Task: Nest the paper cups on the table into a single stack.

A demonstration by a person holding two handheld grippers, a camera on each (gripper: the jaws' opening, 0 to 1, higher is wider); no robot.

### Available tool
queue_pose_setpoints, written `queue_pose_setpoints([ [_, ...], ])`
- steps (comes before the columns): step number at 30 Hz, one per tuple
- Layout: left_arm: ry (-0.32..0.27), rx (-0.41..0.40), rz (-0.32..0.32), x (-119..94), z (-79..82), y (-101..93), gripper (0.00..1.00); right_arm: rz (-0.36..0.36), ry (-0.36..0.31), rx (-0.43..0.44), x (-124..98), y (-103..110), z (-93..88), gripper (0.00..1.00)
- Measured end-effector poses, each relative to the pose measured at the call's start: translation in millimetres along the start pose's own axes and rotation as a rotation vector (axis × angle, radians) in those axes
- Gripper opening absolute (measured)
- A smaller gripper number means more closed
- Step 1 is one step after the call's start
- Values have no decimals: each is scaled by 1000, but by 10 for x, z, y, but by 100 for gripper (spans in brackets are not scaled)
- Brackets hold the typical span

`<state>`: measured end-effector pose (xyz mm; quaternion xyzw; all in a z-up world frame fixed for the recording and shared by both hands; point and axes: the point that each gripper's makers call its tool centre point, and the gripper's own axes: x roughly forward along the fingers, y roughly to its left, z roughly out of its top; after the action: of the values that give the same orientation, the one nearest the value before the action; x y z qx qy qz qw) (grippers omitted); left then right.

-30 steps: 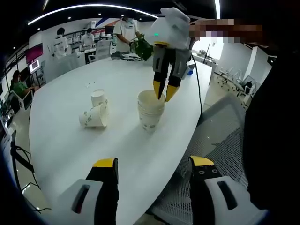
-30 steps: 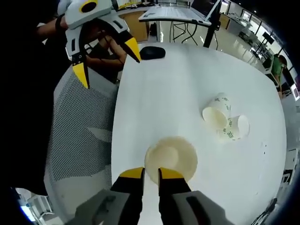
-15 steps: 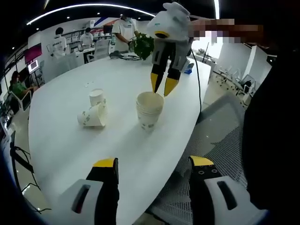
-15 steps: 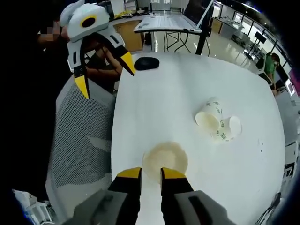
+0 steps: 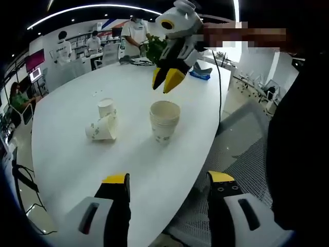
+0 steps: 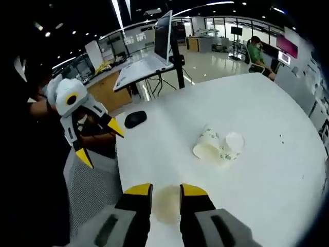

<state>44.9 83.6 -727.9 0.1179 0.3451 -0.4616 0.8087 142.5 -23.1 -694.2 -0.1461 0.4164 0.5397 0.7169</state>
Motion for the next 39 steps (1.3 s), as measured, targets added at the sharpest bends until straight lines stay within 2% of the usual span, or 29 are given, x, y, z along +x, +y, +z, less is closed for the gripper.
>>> queue_pose_setpoints([
  [6,2,0,-2,12,-14,15,58,-10,-122,187,143,-83,277,23],
  [8,4,1,-4,14,-19,13,58,-13,-126,233,221,-30,319,25],
  [12,5,-1,-5,14,-35,28,58,-36,-144,294,432,-101,411,28],
  [17,5,-9,1,-10,-65,85,58,-50,-228,508,666,-249,597,29],
  [21,3,-18,5,-31,-77,132,58,-103,-201,520,809,-308,570,35],
  [26,2,-28,4,-40,-90,154,58,-177,-206,596,1031,-456,544,38],
  [30,4,-30,0,-36,-98,165,58,-220,-227,698,1162,-462,521,40],
  [37,-1,-36,-1,-57,-91,233,58,-341,-208,717,1362,-637,413,47],
  [39,-2,-39,-2,-62,-92,256,58,-352,-223,742,1407,-716,390,47],
])
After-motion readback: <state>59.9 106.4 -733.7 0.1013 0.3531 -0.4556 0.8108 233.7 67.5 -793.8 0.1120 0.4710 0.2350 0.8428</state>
